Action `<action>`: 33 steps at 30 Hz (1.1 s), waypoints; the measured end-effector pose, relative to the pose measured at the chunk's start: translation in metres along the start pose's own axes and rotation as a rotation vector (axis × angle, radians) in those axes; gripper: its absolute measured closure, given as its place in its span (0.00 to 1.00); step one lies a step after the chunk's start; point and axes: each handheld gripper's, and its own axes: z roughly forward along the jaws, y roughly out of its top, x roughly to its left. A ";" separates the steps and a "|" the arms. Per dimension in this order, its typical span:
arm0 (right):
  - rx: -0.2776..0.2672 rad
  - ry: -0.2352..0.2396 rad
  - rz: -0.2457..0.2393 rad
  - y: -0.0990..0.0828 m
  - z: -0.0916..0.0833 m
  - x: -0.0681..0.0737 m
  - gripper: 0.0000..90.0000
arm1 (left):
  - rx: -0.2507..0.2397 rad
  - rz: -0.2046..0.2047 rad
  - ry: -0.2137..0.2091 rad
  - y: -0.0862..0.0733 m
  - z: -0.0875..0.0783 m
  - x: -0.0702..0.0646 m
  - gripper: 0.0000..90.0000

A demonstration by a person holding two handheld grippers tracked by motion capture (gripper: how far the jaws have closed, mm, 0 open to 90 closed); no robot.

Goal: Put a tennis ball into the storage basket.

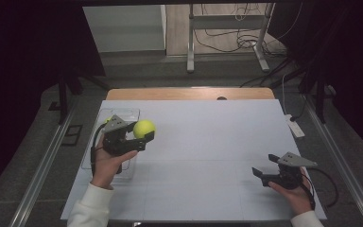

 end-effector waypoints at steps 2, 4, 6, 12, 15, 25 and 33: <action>0.000 0.000 0.000 0.000 0.000 0.000 0.14 | 0.000 -0.006 0.006 -0.001 -0.002 0.002 0.29; 0.000 0.001 -0.001 0.000 0.000 0.000 0.14 | -0.002 -0.012 0.015 -0.002 -0.005 0.004 0.29; 0.000 0.001 -0.001 0.000 0.000 0.000 0.14 | -0.002 -0.014 0.020 -0.003 -0.007 0.006 0.30; 0.002 0.001 -0.002 0.000 0.000 0.000 0.14 | -0.003 -0.021 0.049 -0.005 -0.012 0.012 0.30; 0.002 0.001 -0.003 0.000 0.000 0.000 0.14 | 0.000 -0.023 0.061 -0.006 -0.014 0.014 0.29; 0.003 0.001 -0.003 0.000 0.000 0.000 0.14 | 0.014 -0.033 0.106 -0.012 -0.019 0.025 0.29; 0.003 0.001 -0.003 0.000 0.000 0.000 0.14 | 0.026 -0.048 0.151 -0.018 -0.024 0.036 0.29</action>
